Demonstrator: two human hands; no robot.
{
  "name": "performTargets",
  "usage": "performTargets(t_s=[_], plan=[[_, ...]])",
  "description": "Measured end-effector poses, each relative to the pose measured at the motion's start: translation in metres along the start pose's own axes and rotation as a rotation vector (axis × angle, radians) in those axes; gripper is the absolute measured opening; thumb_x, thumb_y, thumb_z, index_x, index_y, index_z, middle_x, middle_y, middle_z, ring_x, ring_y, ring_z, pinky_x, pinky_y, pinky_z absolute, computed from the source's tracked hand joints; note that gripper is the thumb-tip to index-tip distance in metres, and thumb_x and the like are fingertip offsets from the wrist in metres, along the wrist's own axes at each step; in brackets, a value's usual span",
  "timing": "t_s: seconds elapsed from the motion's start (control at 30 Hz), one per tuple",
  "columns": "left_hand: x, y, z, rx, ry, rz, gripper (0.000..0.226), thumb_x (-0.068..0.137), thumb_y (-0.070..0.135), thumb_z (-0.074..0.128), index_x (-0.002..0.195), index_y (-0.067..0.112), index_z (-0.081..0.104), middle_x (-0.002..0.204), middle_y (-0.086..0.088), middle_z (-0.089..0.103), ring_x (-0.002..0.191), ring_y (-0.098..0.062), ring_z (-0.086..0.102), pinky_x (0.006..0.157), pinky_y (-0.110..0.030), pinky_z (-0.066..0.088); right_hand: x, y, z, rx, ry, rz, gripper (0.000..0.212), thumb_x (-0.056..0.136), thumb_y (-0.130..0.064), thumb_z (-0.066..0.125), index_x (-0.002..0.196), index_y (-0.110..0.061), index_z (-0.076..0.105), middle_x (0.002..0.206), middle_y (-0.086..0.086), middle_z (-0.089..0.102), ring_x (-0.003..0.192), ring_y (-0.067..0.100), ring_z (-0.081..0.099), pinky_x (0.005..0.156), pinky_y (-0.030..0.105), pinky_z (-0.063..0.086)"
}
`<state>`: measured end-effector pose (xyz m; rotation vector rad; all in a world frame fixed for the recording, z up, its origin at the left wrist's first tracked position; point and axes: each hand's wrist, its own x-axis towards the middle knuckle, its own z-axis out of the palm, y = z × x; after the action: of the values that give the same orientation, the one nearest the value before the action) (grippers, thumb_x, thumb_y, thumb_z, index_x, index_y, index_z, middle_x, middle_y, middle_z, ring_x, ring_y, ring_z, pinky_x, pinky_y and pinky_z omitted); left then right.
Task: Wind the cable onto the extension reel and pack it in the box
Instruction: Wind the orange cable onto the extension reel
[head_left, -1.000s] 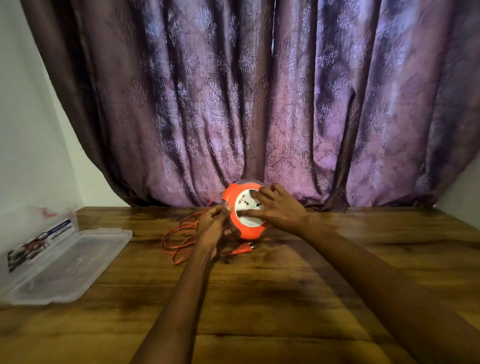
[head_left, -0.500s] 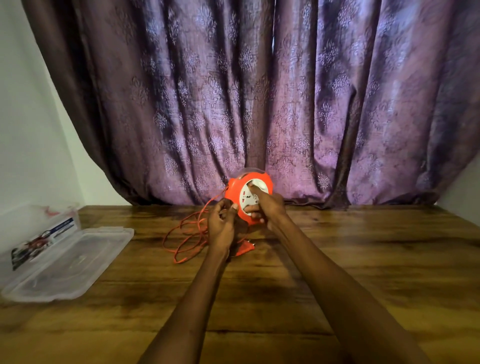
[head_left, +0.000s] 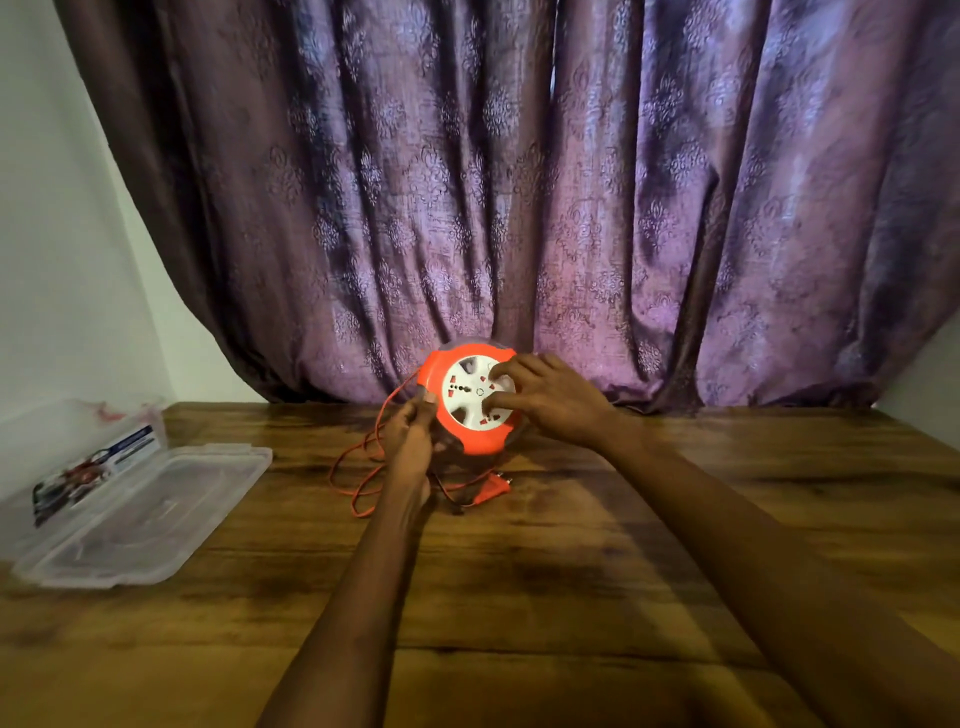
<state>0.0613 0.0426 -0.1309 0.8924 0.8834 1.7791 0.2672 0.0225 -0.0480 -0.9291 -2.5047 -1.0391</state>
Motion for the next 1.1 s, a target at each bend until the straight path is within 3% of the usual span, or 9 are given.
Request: performTargets(t_s=[0.13,0.27,0.4,0.53,0.67,0.77,0.87,0.97,1.1], plan=[[-0.007,-0.005,0.005,0.061,-0.101,0.009,0.018,0.096,0.023,0.065,0.104,0.009,0.073,0.085,-0.006,0.070,0.068,-0.016,0.058,0.060,-0.027,0.048,-0.003,0.000,0.000,-0.109,-0.036,-0.110,0.048,0.089,-0.028,0.034,0.126,-0.046,0.059,0.141,0.009,0.054,0.128,0.032,0.050,0.092,0.042,0.043],[-0.013,-0.006,0.011,0.099,-0.163,0.051,0.014,0.097,0.023,0.064,0.099,0.014,0.074,0.081,0.004,0.077,0.064,-0.005,0.067,0.057,-0.020,0.054,-0.005,0.000,0.004,-0.188,-0.060,-0.119,0.041,0.093,-0.029,0.045,0.126,-0.050,0.056,0.130,0.010,0.060,0.119,0.033,0.055,0.094,0.044,0.043],[-0.018,-0.011,0.020,0.126,-0.134,0.115,0.010,0.098,0.015,0.062,0.100,0.015,0.071,0.091,-0.005,0.075,0.077,-0.014,0.066,0.072,-0.031,0.057,-0.002,-0.006,0.010,-0.227,-0.041,0.184,0.060,0.078,-0.056,0.065,0.135,-0.042,0.053,0.100,0.005,0.073,0.103,0.030,0.061,0.085,0.040,0.034],[-0.028,-0.014,0.035,0.184,-0.090,0.272,0.016,0.096,0.010,0.063,0.089,0.025,0.065,0.084,0.004,0.067,0.070,0.002,0.059,0.066,-0.018,0.050,0.015,-0.028,0.012,0.368,-0.007,1.001,0.073,0.069,-0.073,0.061,0.125,-0.026,0.056,0.099,0.013,0.074,0.097,0.033,0.068,0.086,0.040,0.045],[-0.028,-0.015,0.034,0.216,-0.089,0.349,0.021,0.096,0.009,0.064,0.089,0.028,0.065,0.094,0.000,0.065,0.077,0.006,0.061,0.072,-0.010,0.050,0.025,-0.035,0.010,1.488,0.188,1.436,0.058,0.073,-0.058,0.077,0.095,-0.005,0.070,0.066,0.014,0.073,0.044,0.023,0.059,0.043,0.025,0.041],[-0.018,-0.017,0.025,0.179,-0.052,0.279,0.012,0.097,0.013,0.063,0.098,0.024,0.069,0.102,-0.006,0.069,0.085,-0.004,0.064,0.073,-0.017,0.053,0.023,-0.038,0.019,1.440,0.141,1.339,0.048,0.081,-0.057,0.070,0.089,-0.009,0.069,0.062,0.009,0.073,0.036,0.015,0.051,0.041,0.025,0.041],[-0.005,-0.015,0.015,0.052,-0.009,0.146,0.023,0.097,0.018,0.064,0.116,0.006,0.070,0.118,-0.019,0.071,0.098,-0.023,0.066,0.086,-0.037,0.059,0.016,-0.030,0.021,0.924,0.093,1.149,0.036,0.084,-0.055,0.064,0.091,-0.020,0.068,0.077,0.000,0.076,0.072,0.021,0.068,0.073,0.038,0.056],[0.001,-0.011,0.008,-0.084,0.010,0.044,0.031,0.094,0.022,0.067,0.117,0.002,0.069,0.118,-0.023,0.072,0.103,-0.035,0.067,0.093,-0.054,0.056,0.005,-0.025,0.018,0.510,0.163,0.648,0.018,0.087,-0.032,0.065,0.105,-0.028,0.067,0.110,0.002,0.067,0.101,0.029,0.062,0.080,0.042,0.052],[0.005,-0.004,-0.003,-0.110,0.021,-0.019,0.023,0.087,0.027,0.072,0.101,0.011,0.077,0.093,-0.010,0.075,0.073,-0.023,0.066,0.075,-0.037,0.054,0.001,-0.009,0.009,0.140,0.012,0.107,0.044,0.078,-0.031,0.070,0.121,-0.032,0.066,0.135,0.006,0.056,0.120,0.031,0.051,0.088,0.041,0.044]])
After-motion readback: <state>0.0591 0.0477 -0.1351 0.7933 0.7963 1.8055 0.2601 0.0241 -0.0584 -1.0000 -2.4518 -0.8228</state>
